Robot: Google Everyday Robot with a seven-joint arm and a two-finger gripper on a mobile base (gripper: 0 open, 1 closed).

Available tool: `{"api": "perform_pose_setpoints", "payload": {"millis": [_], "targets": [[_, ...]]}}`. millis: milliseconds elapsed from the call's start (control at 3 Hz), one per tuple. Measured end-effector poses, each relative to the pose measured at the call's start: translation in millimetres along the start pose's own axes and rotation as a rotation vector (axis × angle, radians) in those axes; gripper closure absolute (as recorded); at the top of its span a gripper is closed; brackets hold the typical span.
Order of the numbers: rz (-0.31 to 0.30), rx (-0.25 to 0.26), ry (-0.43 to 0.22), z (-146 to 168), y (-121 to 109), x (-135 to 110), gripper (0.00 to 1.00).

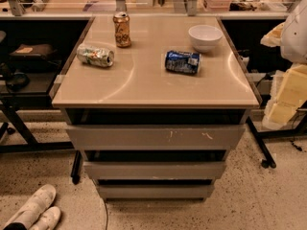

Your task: Open top drawer

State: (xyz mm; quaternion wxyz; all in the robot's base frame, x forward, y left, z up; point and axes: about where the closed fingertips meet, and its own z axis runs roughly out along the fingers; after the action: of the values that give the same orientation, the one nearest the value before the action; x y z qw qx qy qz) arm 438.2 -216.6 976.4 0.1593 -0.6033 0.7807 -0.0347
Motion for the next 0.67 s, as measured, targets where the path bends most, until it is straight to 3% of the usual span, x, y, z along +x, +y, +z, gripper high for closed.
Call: {"api": "perform_pose_setpoints", "payload": {"millis": [667], "targets": [[-0.005,0.008,-0.004,8.8,2.3,4.2,0.00]]}}
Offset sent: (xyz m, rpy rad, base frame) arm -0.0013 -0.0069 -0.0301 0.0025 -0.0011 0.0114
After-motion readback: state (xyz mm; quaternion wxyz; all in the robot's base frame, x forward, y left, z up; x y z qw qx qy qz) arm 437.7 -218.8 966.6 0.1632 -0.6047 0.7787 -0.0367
